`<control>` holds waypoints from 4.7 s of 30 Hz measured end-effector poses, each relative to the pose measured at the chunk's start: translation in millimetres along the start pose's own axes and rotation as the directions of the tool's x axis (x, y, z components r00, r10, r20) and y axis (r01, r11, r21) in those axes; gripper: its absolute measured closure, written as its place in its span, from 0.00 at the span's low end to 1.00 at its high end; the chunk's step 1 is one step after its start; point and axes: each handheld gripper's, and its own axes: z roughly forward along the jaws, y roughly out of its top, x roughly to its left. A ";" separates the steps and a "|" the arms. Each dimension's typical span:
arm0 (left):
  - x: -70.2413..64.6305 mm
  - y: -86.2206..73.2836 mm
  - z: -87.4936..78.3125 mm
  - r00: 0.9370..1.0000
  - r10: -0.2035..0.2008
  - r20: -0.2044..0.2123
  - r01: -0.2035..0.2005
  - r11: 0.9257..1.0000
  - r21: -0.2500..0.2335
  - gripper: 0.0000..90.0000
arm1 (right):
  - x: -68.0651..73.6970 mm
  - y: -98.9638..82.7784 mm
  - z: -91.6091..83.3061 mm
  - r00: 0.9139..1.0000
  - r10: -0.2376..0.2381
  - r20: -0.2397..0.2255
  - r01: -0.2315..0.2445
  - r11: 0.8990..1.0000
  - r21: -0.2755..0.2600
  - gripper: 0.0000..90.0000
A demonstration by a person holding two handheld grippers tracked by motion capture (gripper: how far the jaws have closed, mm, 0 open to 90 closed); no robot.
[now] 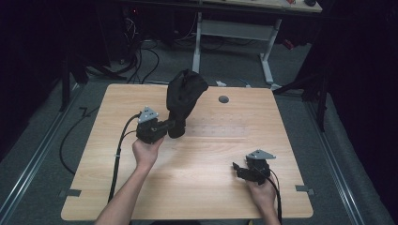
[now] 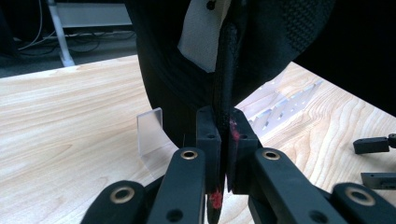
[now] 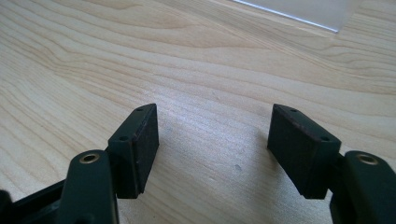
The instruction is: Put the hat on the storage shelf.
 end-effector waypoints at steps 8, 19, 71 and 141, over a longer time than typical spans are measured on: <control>6.5 -11.7 -7.6 0.999 -0.039 0.006 0.039 0.999 0.027 0.95 | 0.1 0.3 0.3 1.000 0.010 0.001 -0.010 1.000 0.000 0.38; 5.7 -16.2 -8.6 0.999 -0.054 -0.001 0.054 0.997 0.060 0.86 | -0.4 0.2 0.1 1.000 0.011 -0.001 -0.011 1.000 0.001 0.38; 6.8 -21.7 -82.4 0.995 -0.094 -0.018 0.095 0.994 0.054 0.38 | 0.2 0.3 0.3 1.000 0.008 0.003 -0.008 1.000 0.001 0.37; -7.7 -94.4 -63.5 0.993 -0.111 -0.038 0.117 0.971 0.207 0.37 | 0.5 0.3 0.1 1.000 0.009 0.004 -0.009 1.000 0.002 0.37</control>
